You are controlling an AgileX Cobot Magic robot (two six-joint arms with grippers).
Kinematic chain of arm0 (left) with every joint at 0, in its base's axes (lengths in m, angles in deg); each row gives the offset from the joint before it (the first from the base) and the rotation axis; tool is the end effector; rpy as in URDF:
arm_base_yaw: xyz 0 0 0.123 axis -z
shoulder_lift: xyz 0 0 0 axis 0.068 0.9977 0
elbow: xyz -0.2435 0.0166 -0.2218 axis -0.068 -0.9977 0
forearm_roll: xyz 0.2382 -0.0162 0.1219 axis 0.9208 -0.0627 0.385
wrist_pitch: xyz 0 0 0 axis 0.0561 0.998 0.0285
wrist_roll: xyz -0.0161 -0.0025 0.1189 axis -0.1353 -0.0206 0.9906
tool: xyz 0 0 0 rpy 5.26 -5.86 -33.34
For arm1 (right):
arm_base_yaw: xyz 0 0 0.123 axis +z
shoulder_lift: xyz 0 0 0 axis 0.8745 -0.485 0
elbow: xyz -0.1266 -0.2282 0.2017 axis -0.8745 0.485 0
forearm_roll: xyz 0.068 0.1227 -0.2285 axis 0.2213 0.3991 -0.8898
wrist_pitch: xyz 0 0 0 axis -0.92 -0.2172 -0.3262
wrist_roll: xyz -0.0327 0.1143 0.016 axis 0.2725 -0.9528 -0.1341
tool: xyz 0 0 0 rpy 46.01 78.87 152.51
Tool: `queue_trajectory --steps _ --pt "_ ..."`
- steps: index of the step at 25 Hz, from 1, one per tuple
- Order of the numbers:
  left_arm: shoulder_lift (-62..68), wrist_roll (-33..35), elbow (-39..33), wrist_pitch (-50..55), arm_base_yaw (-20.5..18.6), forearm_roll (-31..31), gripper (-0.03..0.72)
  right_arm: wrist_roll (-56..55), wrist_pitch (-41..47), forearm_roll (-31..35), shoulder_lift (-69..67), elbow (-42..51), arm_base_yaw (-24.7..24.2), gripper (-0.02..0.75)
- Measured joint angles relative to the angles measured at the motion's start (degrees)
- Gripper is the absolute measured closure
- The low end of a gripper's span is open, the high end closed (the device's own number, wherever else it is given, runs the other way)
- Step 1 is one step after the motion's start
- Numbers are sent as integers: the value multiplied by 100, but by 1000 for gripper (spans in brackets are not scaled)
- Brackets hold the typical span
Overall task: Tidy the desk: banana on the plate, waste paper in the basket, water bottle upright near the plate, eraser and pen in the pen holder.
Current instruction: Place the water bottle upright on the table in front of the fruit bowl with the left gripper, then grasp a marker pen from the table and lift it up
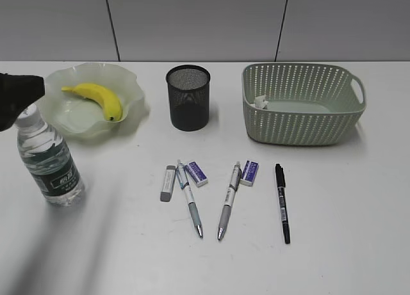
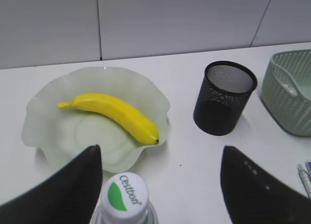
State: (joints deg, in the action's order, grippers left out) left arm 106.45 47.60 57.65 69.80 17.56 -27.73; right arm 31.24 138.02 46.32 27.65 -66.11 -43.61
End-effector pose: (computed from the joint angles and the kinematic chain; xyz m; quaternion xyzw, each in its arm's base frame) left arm 0.2037 -0.0749 0.2766 0.0856 0.8218 -0.1272 0.5488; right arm -0.0011 0.0011 0.2779 -0.1593 0.8453 0.0654 0.5057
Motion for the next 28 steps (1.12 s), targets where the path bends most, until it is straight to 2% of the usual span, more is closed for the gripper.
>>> queue_trajectory --steps 3,7,11,16,20,28 --pt "-536 0 52 787 -39 482 127 0 0 0 0 0 0 209" --pt "-968 0 469 2579 -329 1059 155 0 0 0 0 0 0 210" --pt "-1426 -100 910 4512 -636 1191 176 0 -5 0 0 0 0 210" --pt "-1859 -343 957 6319 -838 1305 193 0 -5 0 0 0 0 210" --pt "-2564 -692 958 6828 -851 1601 207 0 -7 0 0 0 0 210" --pt "-4371 -1019 596 6835 -855 1881 235 0 -12 0 0 0 0 210"
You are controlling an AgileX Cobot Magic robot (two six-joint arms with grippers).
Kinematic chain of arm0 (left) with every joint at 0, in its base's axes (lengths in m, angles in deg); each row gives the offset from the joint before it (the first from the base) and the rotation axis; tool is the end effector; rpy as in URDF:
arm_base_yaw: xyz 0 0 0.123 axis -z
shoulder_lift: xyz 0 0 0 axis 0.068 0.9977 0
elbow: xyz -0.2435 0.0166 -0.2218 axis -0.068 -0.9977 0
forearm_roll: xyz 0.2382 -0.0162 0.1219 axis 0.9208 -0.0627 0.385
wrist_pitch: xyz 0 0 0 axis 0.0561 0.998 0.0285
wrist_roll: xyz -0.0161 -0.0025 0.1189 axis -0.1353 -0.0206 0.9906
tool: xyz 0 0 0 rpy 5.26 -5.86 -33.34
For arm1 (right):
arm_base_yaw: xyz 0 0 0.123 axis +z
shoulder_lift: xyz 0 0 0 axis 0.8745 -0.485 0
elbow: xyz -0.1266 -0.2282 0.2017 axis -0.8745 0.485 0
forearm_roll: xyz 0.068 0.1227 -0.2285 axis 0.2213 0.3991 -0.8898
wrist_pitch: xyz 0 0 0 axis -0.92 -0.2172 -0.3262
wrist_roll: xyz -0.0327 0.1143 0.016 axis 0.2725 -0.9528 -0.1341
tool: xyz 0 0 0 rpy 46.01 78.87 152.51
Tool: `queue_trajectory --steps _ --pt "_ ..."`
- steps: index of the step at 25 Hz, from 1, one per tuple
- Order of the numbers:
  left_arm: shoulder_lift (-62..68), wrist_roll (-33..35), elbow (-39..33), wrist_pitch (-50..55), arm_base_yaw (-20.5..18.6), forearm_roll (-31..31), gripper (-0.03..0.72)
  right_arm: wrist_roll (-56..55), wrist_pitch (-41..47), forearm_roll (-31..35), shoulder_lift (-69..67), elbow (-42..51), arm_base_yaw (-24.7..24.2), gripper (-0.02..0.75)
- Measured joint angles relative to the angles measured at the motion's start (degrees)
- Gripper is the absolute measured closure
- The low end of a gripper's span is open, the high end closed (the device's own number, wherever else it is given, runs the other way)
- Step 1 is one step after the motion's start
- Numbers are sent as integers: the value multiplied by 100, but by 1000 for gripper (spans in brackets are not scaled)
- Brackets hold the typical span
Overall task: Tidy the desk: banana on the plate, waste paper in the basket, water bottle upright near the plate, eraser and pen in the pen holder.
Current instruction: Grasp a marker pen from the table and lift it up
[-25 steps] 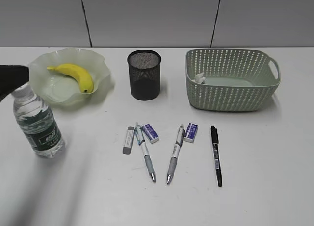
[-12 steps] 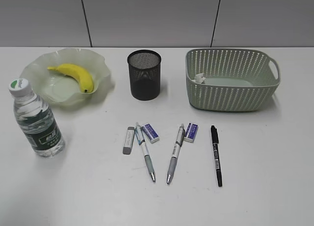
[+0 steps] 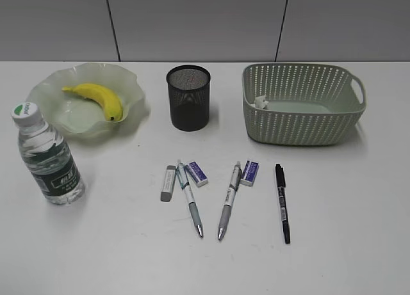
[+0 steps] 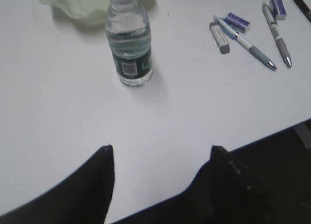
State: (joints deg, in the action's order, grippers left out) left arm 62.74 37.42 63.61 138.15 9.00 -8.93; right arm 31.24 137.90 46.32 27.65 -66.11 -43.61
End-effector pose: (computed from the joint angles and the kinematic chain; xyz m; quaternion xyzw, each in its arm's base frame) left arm 0.0165 -0.0174 0.2881 0.1595 0.8889 -0.0817 0.4217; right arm -0.0010 0.0011 0.2781 -0.1592 0.8448 0.0655 0.5066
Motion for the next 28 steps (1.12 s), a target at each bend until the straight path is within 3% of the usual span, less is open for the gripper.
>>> queue_trajectory --steps 6,10,15,20,21,28 --pt "-752 -49 -123 -179 0 258 241 0 -65 0 -20 -13 0 213" --pt "-793 -66 -136 -186 0 317 245 23 -694 189 -574 -217 0 241" --pt "-846 -66 -136 -191 0 327 249 486 -1254 910 -2394 -659 0 253" --pt "-1366 -67 -136 -192 -2 327 252 561 -1308 1247 -5231 -1617 106 260" --pt "-1366 -67 -136 -192 -2 327 252 561 -1308 1247 -5231 -1617 106 260" --pt "-1409 -67 -136 -201 -2 327 252 -584 -1007 1161 -7778 -2718 611 262"
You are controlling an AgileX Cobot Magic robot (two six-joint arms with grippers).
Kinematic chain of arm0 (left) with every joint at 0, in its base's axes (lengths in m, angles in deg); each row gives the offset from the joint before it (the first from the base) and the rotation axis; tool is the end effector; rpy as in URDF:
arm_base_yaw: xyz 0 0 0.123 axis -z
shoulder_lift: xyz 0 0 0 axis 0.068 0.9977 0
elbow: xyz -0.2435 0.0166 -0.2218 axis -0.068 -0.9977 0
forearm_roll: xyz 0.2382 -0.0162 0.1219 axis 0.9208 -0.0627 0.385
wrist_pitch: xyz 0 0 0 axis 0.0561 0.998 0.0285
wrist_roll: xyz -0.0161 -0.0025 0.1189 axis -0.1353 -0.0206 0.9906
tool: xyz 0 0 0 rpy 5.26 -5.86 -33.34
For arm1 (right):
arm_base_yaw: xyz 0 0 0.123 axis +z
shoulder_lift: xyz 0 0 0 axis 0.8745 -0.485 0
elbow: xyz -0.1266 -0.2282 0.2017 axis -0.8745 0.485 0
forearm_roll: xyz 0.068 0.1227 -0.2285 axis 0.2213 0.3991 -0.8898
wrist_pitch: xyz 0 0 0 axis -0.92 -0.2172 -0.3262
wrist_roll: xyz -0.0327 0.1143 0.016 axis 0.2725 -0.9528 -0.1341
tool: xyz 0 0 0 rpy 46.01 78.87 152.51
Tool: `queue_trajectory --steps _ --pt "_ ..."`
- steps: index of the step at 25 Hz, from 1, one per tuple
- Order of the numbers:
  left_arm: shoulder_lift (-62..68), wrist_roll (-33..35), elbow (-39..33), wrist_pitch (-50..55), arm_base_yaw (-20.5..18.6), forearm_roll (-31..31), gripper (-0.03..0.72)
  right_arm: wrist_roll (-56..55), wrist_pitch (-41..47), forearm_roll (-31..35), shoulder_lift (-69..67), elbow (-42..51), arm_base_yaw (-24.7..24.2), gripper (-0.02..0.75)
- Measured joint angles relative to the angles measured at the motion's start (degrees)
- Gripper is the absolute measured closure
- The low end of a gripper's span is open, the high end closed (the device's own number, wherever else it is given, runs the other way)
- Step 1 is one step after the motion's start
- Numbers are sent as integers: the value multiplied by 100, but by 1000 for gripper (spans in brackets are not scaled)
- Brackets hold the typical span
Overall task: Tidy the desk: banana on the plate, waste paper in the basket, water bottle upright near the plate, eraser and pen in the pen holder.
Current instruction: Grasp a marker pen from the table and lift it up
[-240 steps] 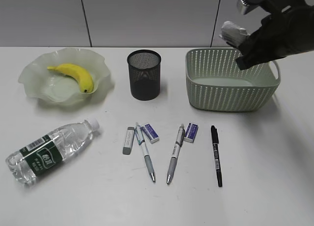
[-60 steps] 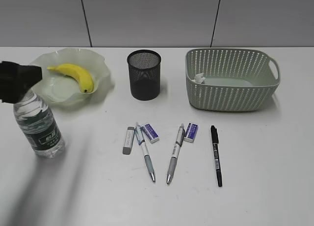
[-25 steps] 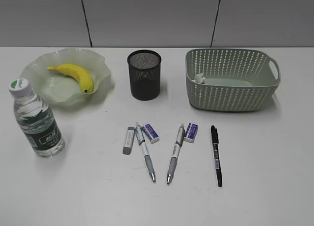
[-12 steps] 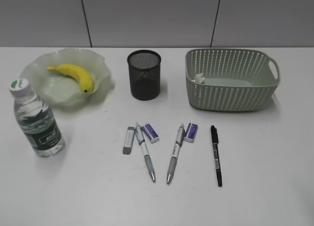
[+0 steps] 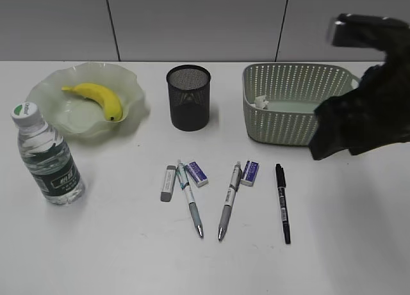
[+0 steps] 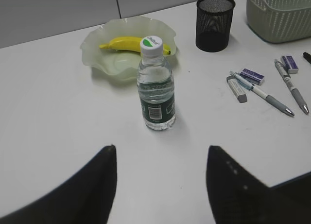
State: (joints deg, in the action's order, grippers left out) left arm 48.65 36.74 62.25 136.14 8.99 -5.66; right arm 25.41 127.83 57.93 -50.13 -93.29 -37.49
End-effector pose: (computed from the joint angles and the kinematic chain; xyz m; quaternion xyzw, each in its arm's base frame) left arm -0.0168 -0.0034 0.2839 0.1476 0.8292 -0.0615 0.5356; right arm 0.2578 0.1334 0.2718 -0.1307 0.9705 0.1299 0.1557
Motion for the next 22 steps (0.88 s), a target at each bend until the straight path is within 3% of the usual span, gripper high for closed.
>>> queue_trajectory --steps 7,22 --pt "0 0 0 0 0 0 254 -1557 106 -428 -1745 -556 535 262" --pt "0 0 0 -2 0 0 254 -2067 -1202 -588 -3359 -605 555 265"
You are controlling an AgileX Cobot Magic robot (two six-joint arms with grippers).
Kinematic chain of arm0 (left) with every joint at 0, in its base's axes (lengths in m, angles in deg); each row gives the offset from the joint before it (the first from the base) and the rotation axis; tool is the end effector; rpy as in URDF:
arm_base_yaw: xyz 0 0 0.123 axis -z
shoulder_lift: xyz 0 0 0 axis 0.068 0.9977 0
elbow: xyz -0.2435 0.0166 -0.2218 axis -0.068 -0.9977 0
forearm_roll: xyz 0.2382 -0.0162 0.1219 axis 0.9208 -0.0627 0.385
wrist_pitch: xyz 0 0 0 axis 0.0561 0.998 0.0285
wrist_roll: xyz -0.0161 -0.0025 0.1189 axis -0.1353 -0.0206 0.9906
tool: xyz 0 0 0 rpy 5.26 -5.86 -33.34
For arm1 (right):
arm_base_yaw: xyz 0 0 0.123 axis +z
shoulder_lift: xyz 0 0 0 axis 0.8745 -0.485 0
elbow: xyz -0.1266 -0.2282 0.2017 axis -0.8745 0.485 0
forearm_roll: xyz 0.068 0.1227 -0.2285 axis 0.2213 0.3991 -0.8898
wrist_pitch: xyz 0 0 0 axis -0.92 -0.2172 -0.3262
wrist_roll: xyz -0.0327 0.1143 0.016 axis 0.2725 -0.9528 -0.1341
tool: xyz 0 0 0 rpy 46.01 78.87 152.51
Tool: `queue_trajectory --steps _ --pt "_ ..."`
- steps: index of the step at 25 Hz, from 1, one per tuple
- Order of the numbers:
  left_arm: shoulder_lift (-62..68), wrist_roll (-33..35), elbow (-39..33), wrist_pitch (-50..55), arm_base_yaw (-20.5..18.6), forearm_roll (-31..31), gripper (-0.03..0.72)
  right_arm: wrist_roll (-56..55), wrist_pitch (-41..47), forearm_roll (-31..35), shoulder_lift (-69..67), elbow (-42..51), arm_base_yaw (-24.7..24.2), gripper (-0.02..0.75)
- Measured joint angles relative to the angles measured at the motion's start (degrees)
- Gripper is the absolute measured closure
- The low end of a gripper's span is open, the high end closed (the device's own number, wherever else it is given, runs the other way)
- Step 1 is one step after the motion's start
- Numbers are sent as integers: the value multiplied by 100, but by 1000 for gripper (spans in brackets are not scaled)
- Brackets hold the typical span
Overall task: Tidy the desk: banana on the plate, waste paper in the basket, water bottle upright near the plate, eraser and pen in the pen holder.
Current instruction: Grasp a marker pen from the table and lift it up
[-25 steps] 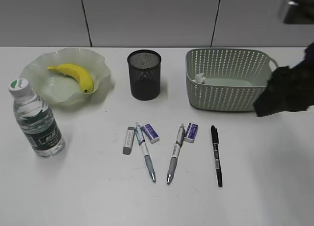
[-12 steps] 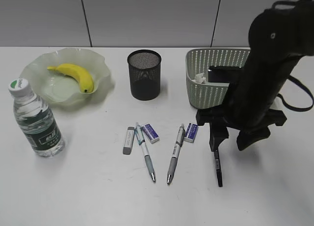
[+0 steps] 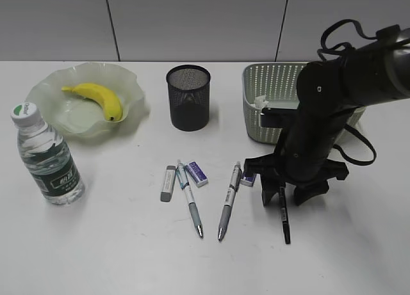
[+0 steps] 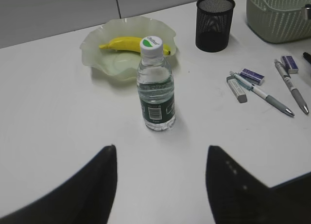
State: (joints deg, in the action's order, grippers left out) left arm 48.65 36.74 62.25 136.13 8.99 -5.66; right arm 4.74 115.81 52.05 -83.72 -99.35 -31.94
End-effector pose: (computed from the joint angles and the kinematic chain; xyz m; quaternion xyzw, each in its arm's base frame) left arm -0.0168 -0.0034 0.2840 0.1476 0.8292 -0.0615 0.5357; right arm 0.3283 0.1918 0.1031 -0.0139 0.9981 0.0529 0.0266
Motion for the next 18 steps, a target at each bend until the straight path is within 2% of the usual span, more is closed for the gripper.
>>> queue_trajectory --steps 7,9,13,18 --pt "0 0 0 -5 0 0 254 -202 -37 -246 -6 -176 0 288" --pt "0 0 0 -5 0 0 254 -215 -20 -279 -6 -200 0 327" --pt "0 0 0 -5 0 0 254 -219 87 -365 -65 -207 0 459" --pt "0 0 0 -5 0 0 254 -226 185 -405 -179 -248 0 508"
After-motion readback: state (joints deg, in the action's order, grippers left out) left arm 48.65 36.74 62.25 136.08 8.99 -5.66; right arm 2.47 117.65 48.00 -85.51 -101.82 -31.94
